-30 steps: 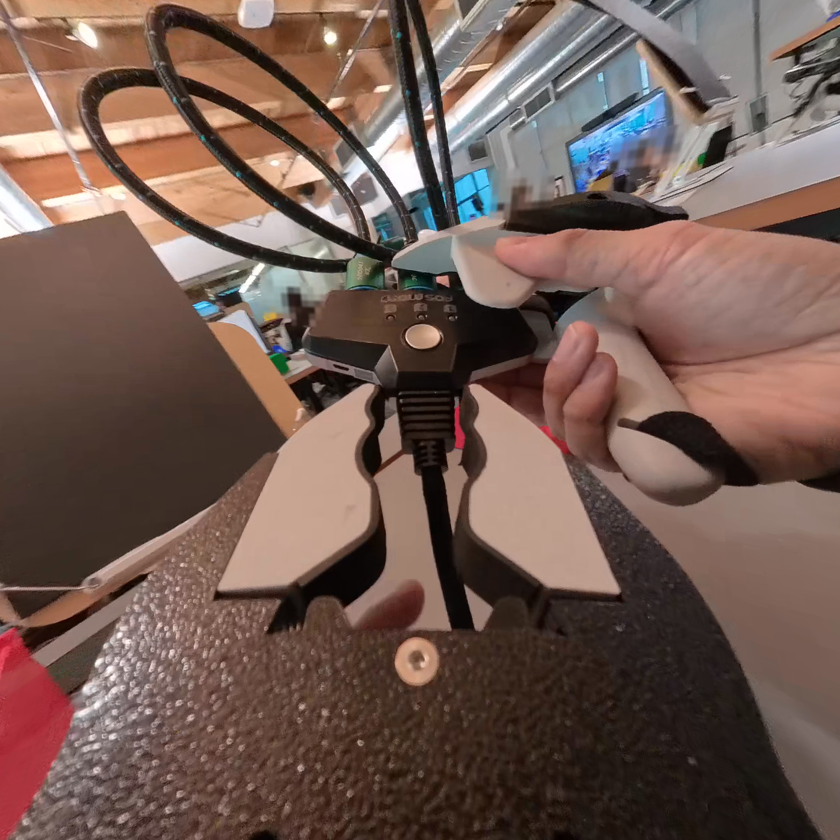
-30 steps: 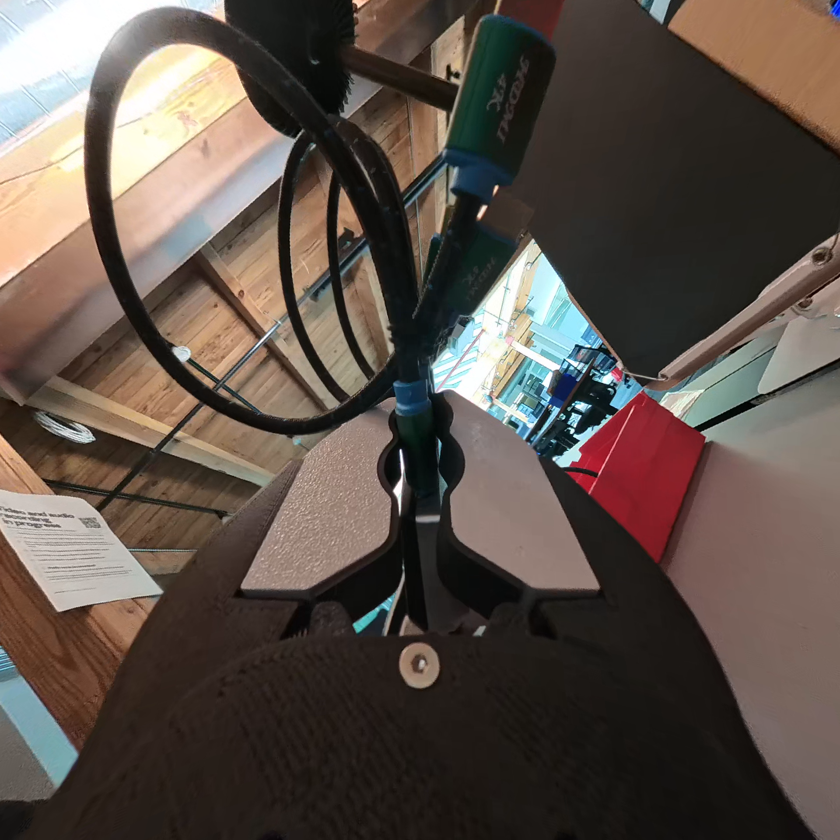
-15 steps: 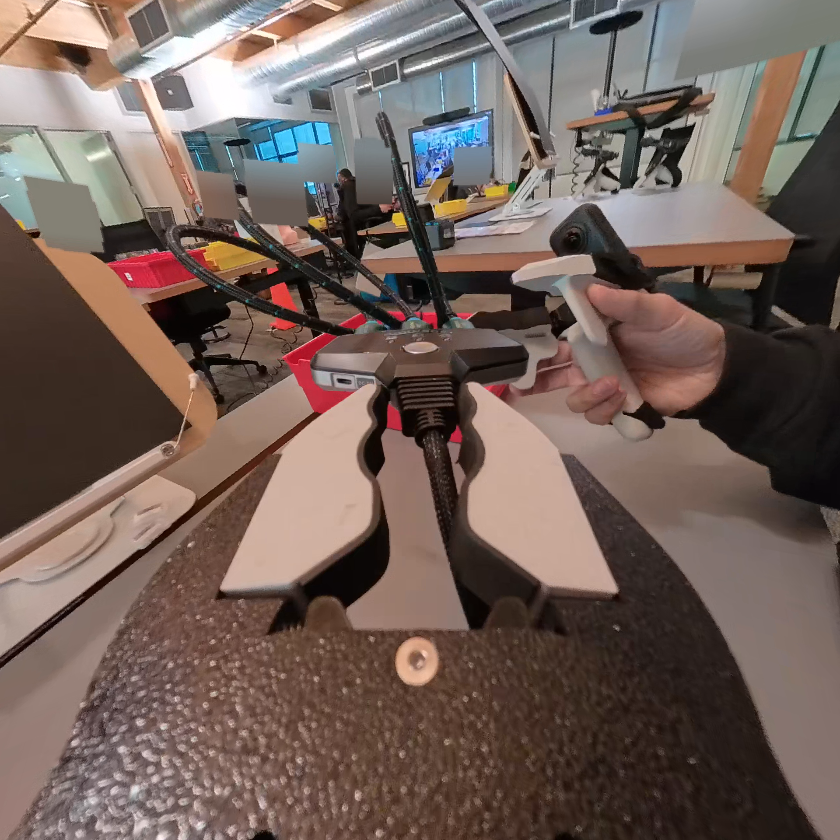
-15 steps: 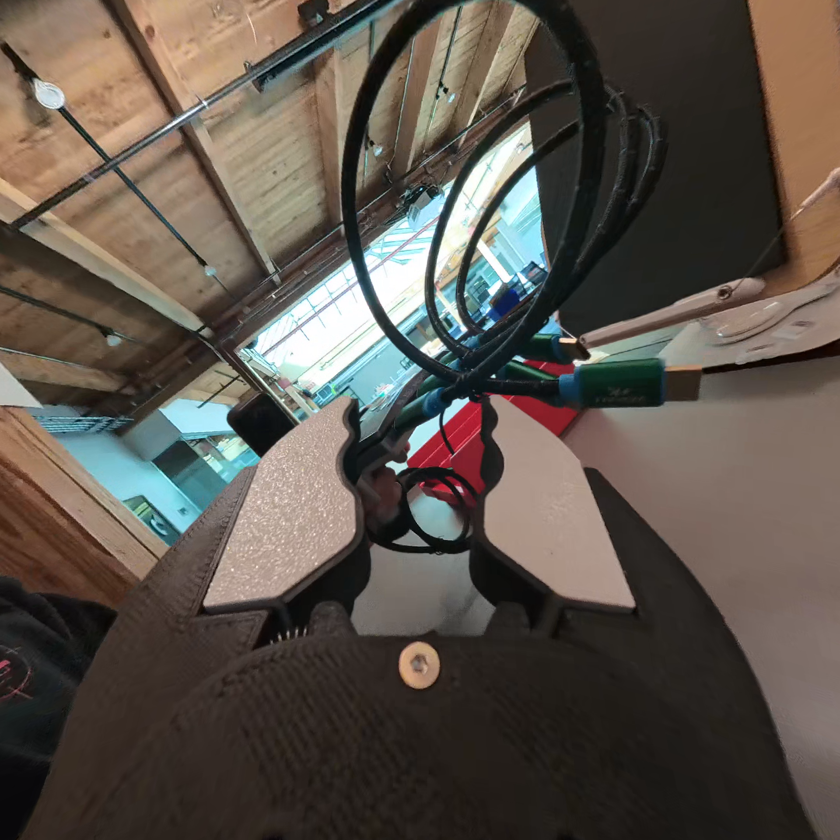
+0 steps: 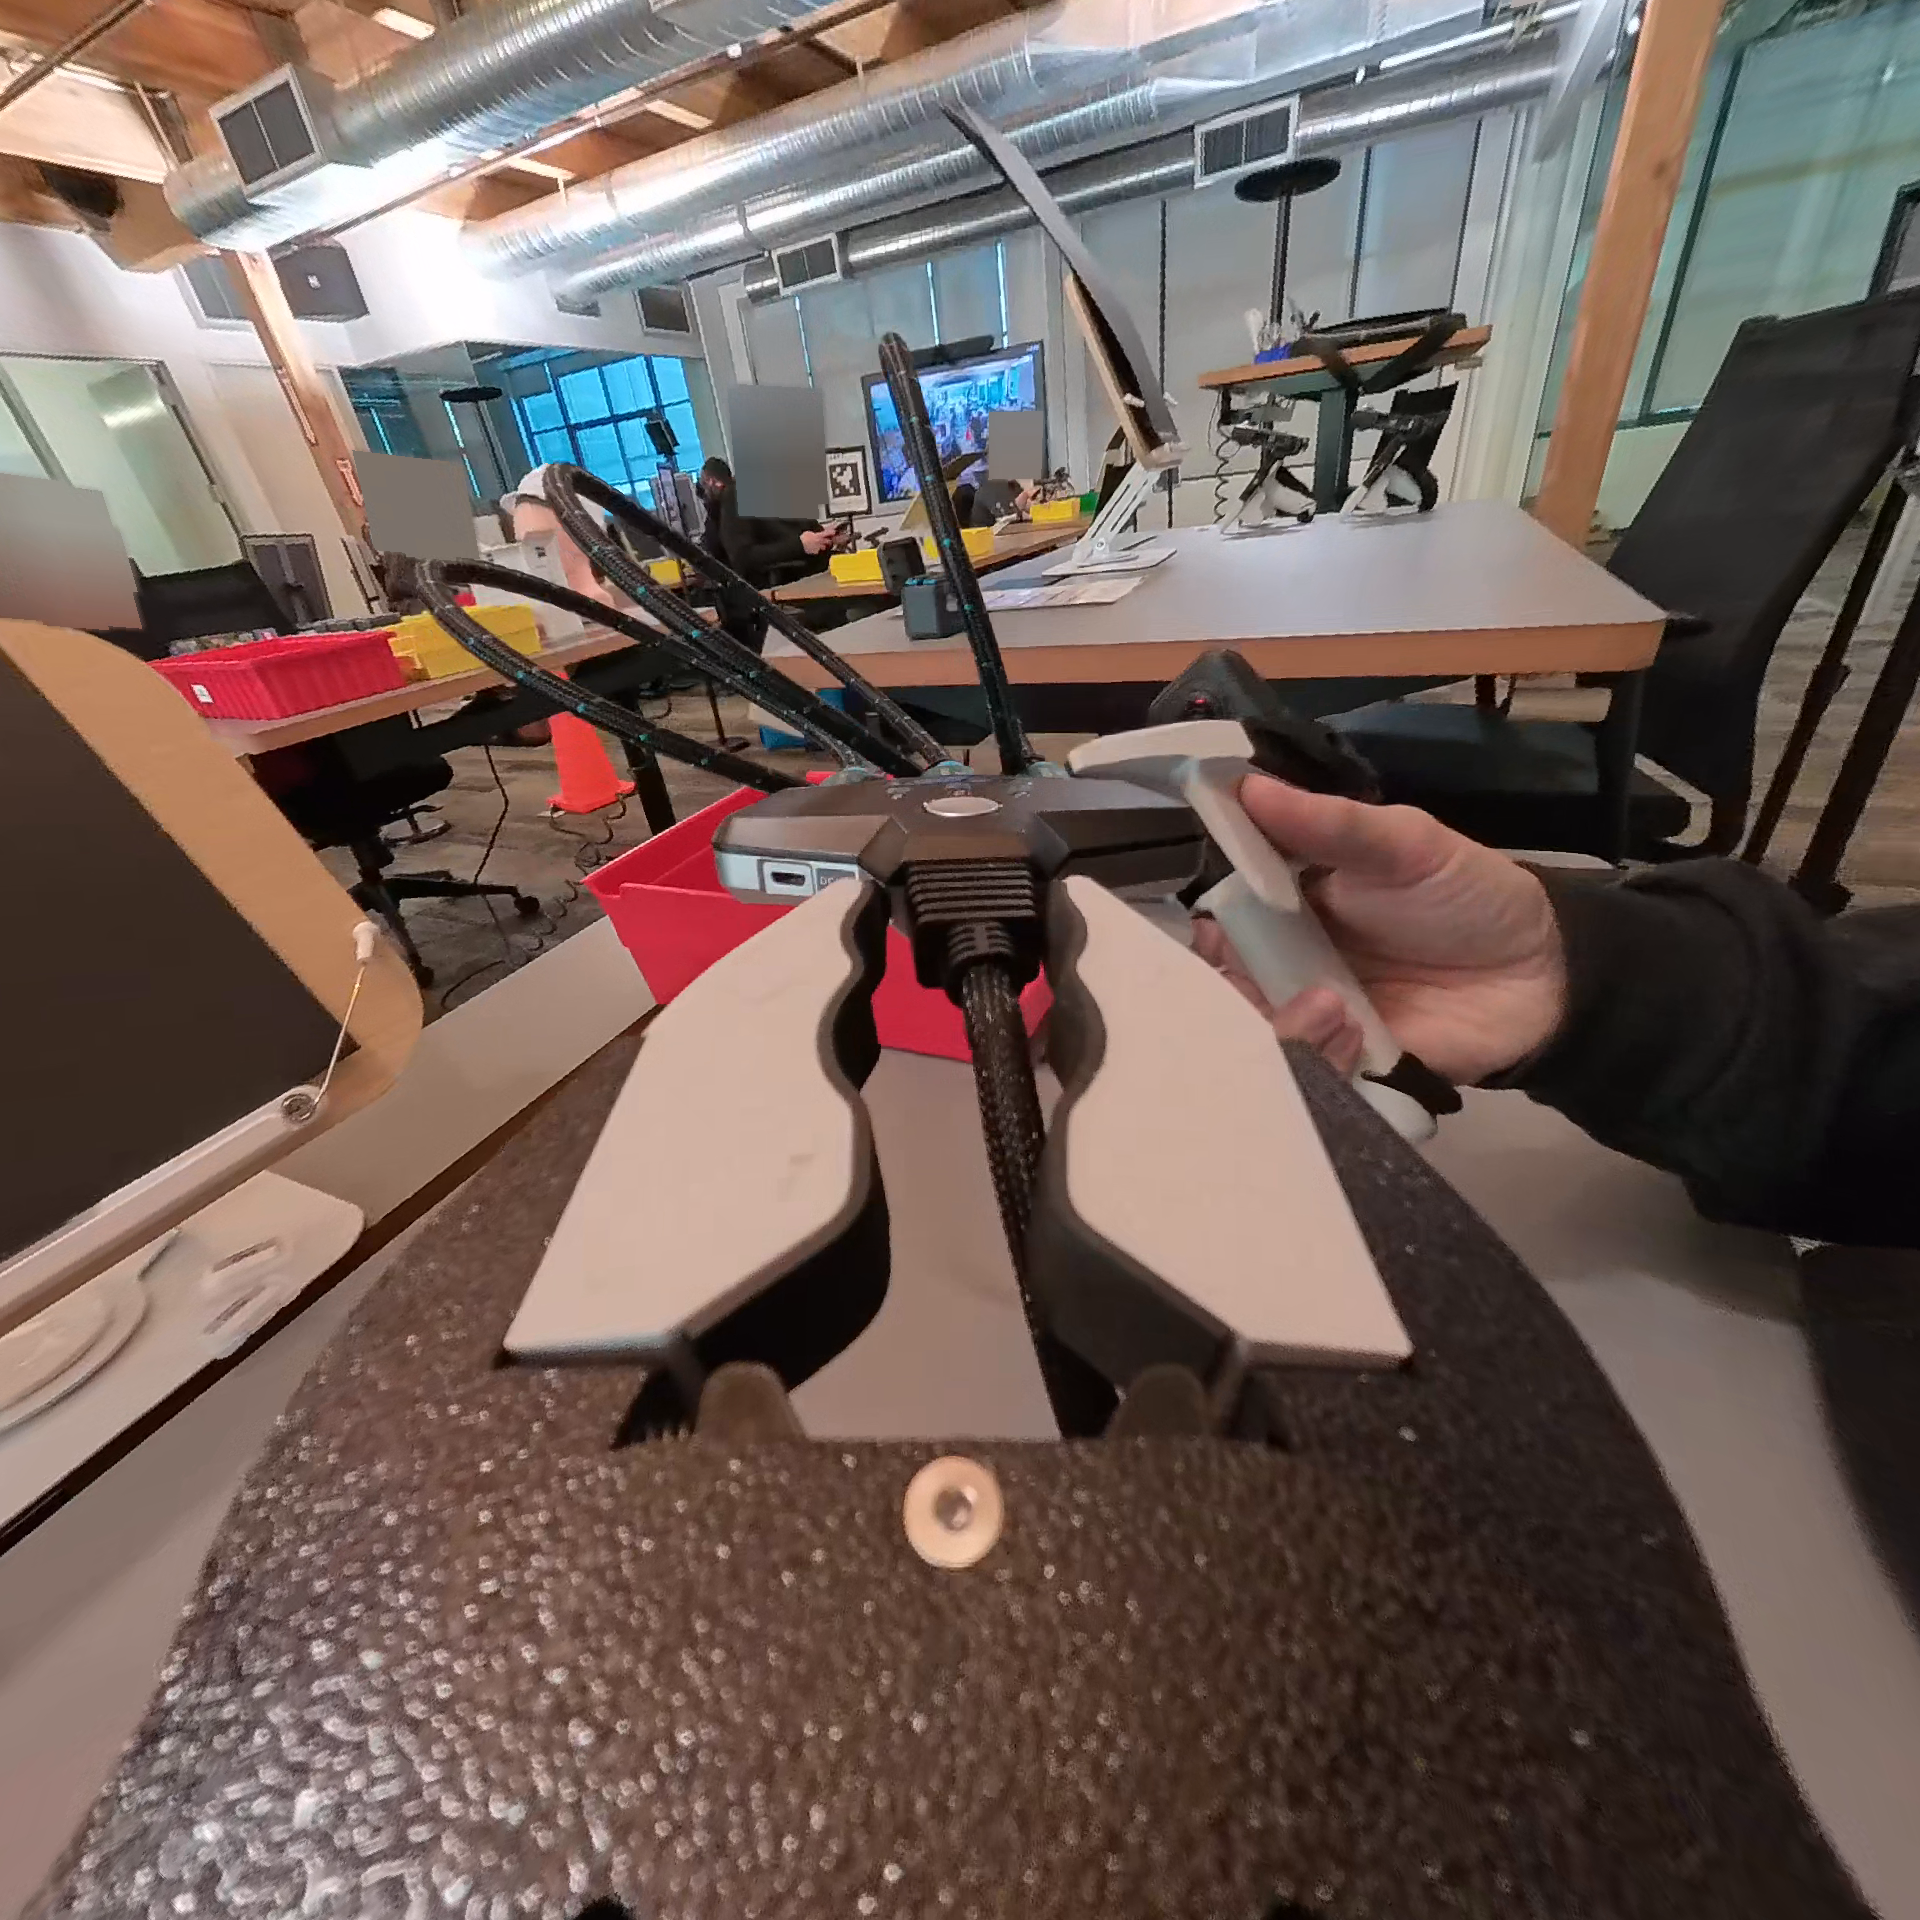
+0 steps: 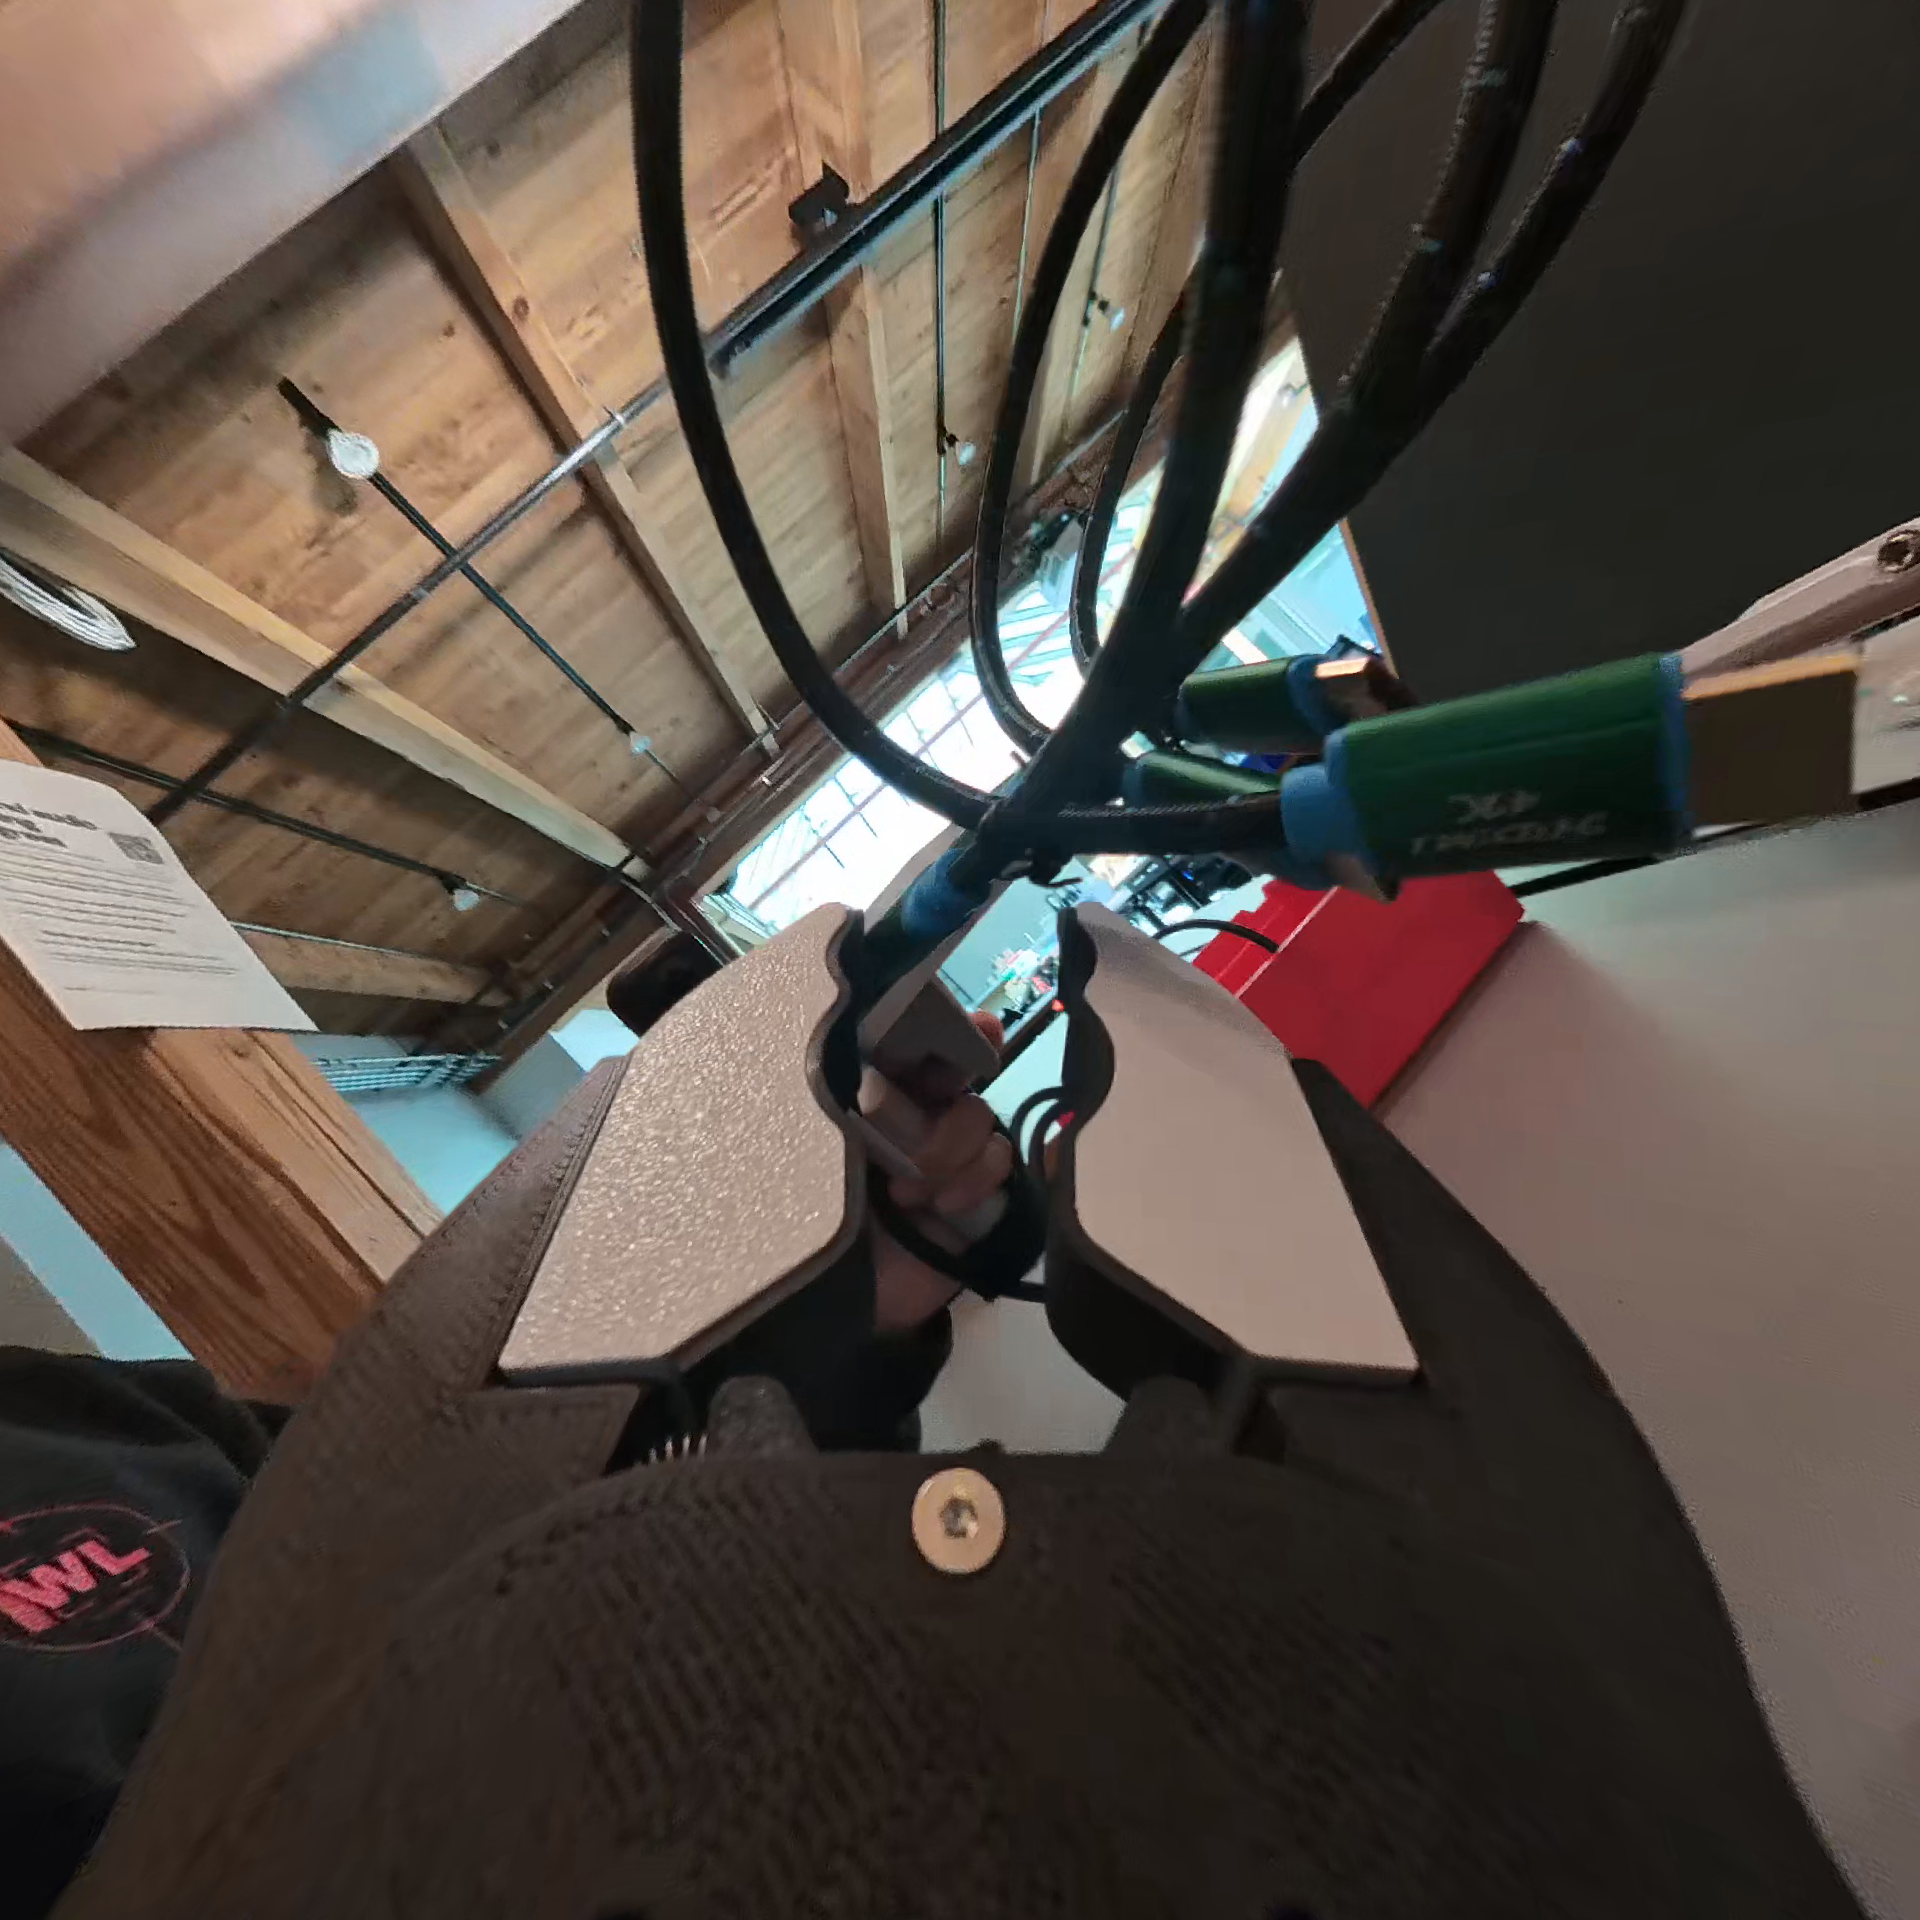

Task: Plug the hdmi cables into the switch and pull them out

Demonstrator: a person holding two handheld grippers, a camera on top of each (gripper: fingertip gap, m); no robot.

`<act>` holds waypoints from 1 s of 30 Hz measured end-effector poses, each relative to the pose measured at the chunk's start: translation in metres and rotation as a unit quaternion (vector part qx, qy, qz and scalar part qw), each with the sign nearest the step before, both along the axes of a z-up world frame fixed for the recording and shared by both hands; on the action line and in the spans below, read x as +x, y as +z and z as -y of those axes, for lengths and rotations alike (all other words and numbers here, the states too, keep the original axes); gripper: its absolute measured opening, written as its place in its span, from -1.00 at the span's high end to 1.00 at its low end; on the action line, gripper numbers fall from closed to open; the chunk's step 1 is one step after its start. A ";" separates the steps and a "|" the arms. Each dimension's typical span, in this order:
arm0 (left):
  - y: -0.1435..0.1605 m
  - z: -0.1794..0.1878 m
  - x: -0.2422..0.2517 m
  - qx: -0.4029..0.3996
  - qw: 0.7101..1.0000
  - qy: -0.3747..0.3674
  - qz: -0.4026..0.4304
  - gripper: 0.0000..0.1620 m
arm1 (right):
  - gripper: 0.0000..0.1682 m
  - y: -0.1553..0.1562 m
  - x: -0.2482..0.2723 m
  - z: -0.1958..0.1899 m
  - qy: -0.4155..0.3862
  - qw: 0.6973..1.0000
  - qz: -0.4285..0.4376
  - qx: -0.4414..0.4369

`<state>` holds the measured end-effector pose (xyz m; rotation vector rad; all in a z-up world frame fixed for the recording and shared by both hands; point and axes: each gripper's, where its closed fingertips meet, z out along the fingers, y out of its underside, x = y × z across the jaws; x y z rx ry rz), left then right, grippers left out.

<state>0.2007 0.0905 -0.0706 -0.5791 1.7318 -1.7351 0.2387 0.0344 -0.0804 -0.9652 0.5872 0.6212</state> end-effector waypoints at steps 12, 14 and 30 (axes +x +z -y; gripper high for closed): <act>0.003 0.002 -0.001 0.039 0.999 0.004 0.028 0.65 | 0.81 0.016 0.004 0.002 0.002 0.998 -0.029 0.047; 0.003 0.001 -0.001 0.037 0.999 0.002 0.030 0.64 | 0.81 0.017 0.003 0.002 0.005 0.999 -0.026 0.041; -0.004 0.007 0.000 0.071 0.995 0.034 0.057 0.65 | 0.83 0.020 0.003 0.008 -0.022 1.000 -0.010 0.006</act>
